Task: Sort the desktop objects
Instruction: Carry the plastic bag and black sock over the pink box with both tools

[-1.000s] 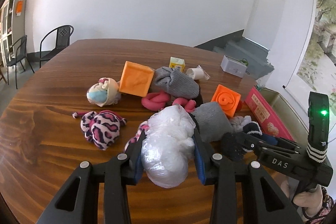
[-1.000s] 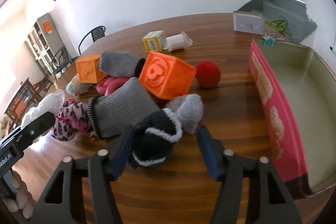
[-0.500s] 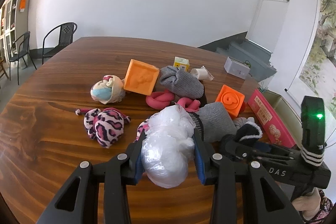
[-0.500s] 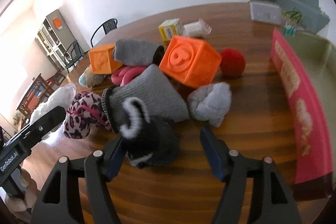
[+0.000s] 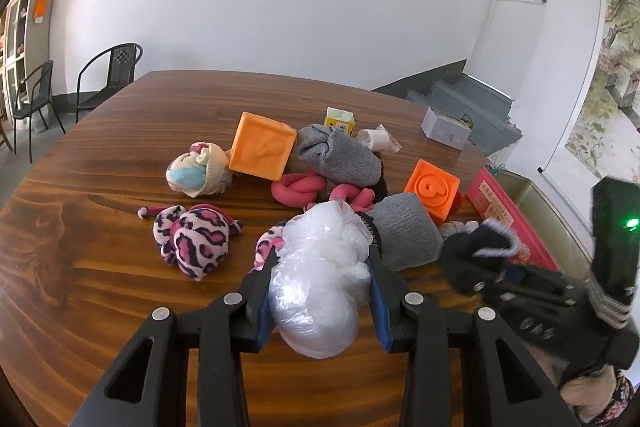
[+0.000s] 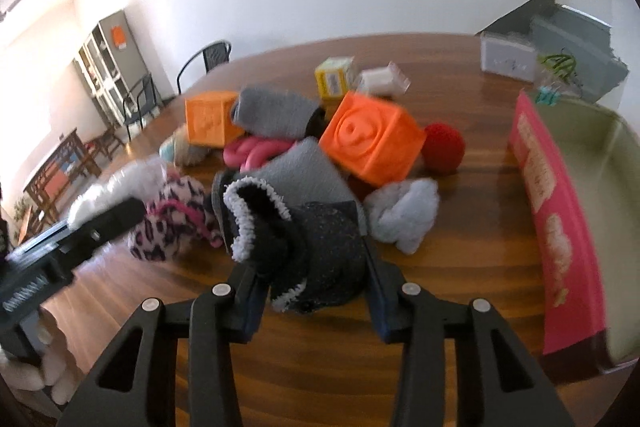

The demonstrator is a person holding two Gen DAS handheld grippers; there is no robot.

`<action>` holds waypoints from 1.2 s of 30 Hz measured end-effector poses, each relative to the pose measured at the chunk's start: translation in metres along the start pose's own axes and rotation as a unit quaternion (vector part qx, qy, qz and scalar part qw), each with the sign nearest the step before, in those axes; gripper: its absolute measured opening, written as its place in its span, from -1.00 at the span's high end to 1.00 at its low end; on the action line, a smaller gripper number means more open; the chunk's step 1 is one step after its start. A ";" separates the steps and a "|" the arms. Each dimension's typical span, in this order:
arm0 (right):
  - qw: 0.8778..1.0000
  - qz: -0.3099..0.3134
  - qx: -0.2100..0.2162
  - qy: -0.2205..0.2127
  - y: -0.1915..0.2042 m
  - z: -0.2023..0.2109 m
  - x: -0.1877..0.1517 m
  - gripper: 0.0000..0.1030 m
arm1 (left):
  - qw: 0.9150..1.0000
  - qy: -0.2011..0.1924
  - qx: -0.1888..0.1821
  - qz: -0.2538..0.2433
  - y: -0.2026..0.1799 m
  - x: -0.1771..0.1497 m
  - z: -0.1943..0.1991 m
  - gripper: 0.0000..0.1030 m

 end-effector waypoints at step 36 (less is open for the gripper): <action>0.970 -0.121 -0.139 -0.161 -0.152 0.142 0.024 0.11 | 0.995 0.025 -0.077 -0.058 -0.137 -0.003 -0.018 0.22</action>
Point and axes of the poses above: each gripper's, at about its wrist camera, not at the fingertips, and z roughly against the way its jaws point, y to its left, x to its top, the point moved 1 cm from there along -z, roughly the way its jaws point, and after that the axes turned 11 degrees about -y, right-handed, at the moved point
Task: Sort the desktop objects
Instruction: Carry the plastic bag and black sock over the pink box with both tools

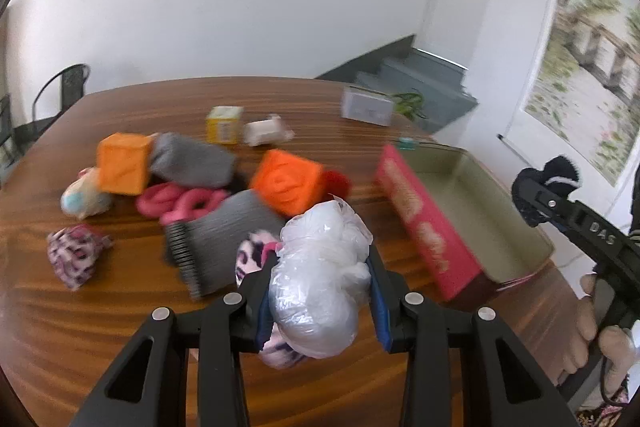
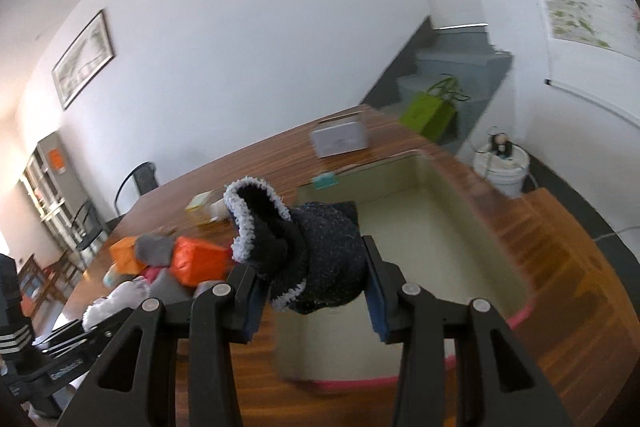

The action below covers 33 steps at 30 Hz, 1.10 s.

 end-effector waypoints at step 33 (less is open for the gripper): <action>0.999 -0.035 -0.036 -0.010 -0.061 -0.004 0.000 0.11 | 0.987 0.014 -0.155 -0.034 -0.137 0.040 -0.070 0.21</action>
Point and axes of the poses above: each gripper's, at about its wrist camera, not at the fingertips, and z roughly against the way its jaws point, y to its left, x to its top, the point moved 1 cm from there along -z, roughly the way its jaws point, and after that the axes turned 11 degrees about -y, right-handed, at the moved point
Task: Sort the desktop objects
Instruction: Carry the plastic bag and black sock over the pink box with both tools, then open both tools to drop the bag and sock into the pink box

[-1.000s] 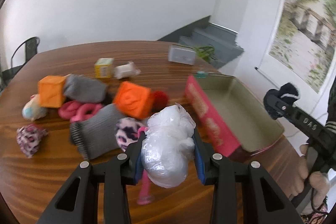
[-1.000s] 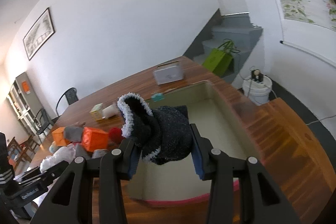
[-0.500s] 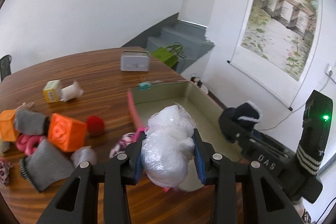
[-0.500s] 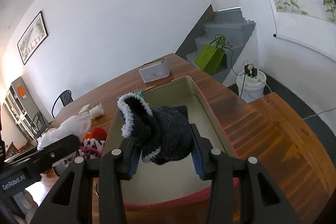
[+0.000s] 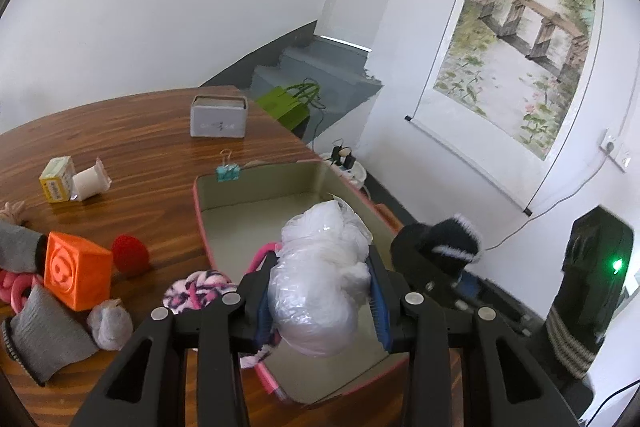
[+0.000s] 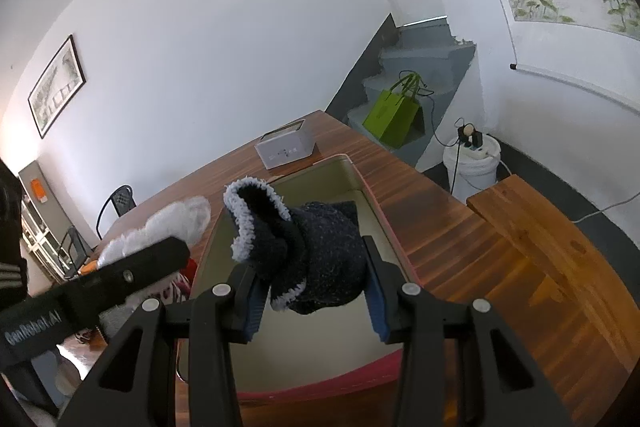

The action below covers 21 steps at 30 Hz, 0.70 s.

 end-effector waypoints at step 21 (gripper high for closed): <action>1.000 -0.005 -0.013 -0.003 -0.005 -0.001 0.001 -0.04 | 0.999 -0.011 0.007 0.032 0.017 0.008 0.004 -0.39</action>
Point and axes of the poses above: each gripper's, at about its wrist camera, not at the fingertips, and z roughly against the way its jaws point, y to its left, x to its top, the point moved 1 cm from there along -z, roughly the way its jaws point, and after that the axes turned 11 degrees about -y, right-handed, at the moved point
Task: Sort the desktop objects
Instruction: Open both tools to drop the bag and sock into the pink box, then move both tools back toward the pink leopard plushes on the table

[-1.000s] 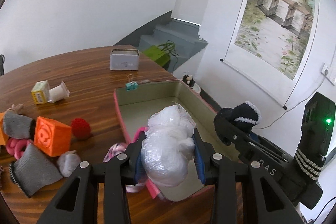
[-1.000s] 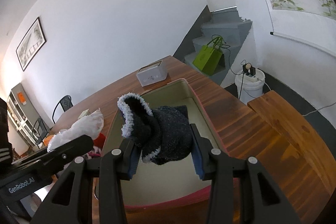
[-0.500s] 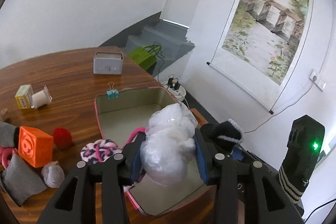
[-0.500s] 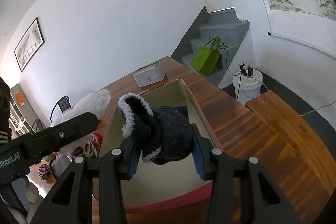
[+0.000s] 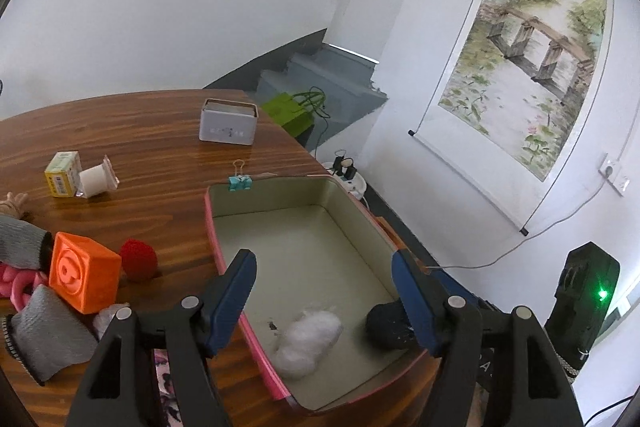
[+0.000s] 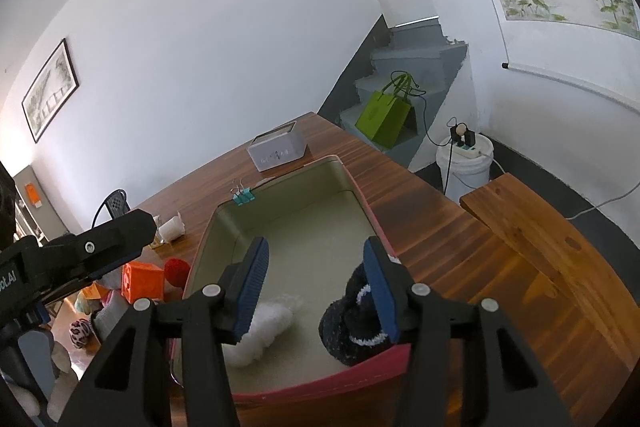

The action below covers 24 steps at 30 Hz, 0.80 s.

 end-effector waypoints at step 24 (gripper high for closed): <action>1.000 0.006 -0.013 -0.001 0.002 0.000 -0.005 -0.13 | 0.989 -0.046 0.127 0.054 0.098 -0.007 0.069 -0.39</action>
Point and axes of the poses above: each gripper's, at about its wrist camera, not at the fingertips, and z roughly against the way its jaws point, y to its left, x to its top, the point moved 1 cm from there along -z, roughly the way its jaws point, and after that the axes turned 11 degrees about -y, right-handed, at the moved point
